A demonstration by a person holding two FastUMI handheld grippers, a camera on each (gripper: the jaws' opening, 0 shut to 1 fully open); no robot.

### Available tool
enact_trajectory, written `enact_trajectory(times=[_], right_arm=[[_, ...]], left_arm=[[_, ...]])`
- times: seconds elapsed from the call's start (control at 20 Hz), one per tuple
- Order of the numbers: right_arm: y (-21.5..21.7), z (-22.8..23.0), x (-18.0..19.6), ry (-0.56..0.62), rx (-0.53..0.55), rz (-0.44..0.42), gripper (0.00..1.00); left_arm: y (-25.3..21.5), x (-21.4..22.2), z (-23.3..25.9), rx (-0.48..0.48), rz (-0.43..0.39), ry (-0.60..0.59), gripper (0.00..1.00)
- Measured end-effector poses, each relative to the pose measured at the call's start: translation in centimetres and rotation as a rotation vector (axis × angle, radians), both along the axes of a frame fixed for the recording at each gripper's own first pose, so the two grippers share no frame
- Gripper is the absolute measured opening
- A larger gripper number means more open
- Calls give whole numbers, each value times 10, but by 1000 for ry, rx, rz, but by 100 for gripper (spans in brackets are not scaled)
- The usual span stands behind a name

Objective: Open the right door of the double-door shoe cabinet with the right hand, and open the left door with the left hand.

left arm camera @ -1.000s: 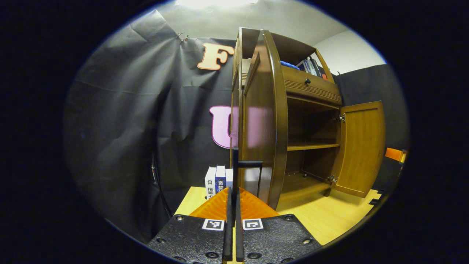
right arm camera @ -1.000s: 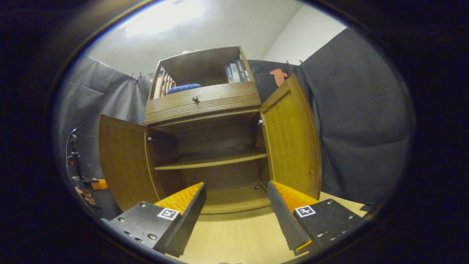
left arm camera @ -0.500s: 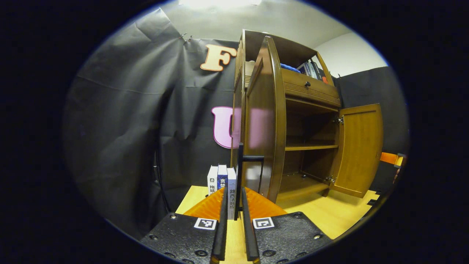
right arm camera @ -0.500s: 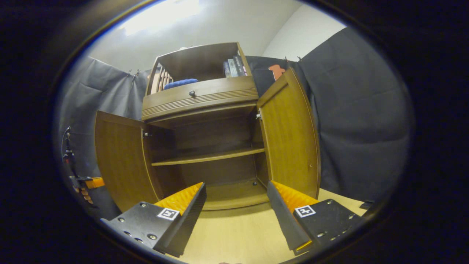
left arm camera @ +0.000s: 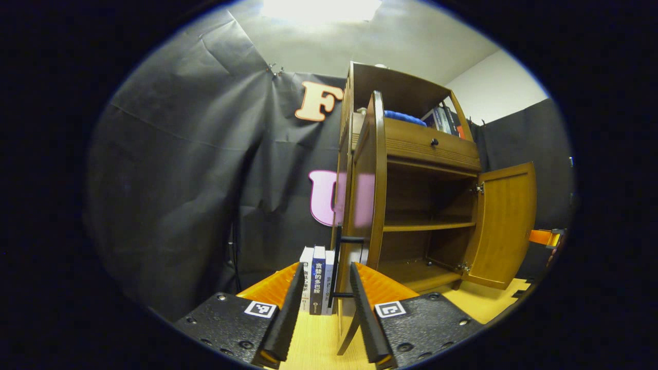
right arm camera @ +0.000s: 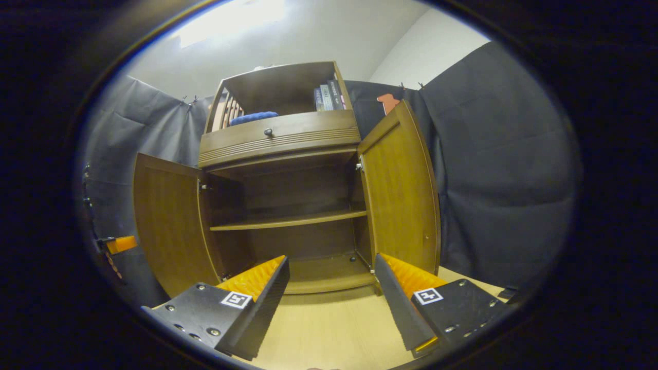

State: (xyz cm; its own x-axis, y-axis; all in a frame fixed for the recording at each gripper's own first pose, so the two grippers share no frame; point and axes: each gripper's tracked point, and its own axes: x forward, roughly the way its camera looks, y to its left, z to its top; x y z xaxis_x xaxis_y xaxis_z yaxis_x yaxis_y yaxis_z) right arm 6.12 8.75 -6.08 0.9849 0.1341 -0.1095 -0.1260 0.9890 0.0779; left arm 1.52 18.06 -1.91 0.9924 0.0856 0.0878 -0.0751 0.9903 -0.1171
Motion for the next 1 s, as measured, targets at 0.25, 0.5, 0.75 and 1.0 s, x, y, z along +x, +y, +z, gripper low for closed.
enact_trajectory(times=[0.25, 0.5, 0.75, 1.0], right_arm=[[-7, 18, -6, -38, 4, 9, 99], [-17, 34, -9, -71, -6, 22, 94], [-24, 44, -10, -87, 4, 39, 94], [-31, 49, 1, -83, -19, 35, 99]], left_arm=[[-23, -20, 30, -6, 31, -64, 75], [-65, -26, 51, 33, -17, -71, 86], [-97, -18, 67, 52, -30, -95, 91], [-154, 1, 66, 66, -119, -74, 90]])
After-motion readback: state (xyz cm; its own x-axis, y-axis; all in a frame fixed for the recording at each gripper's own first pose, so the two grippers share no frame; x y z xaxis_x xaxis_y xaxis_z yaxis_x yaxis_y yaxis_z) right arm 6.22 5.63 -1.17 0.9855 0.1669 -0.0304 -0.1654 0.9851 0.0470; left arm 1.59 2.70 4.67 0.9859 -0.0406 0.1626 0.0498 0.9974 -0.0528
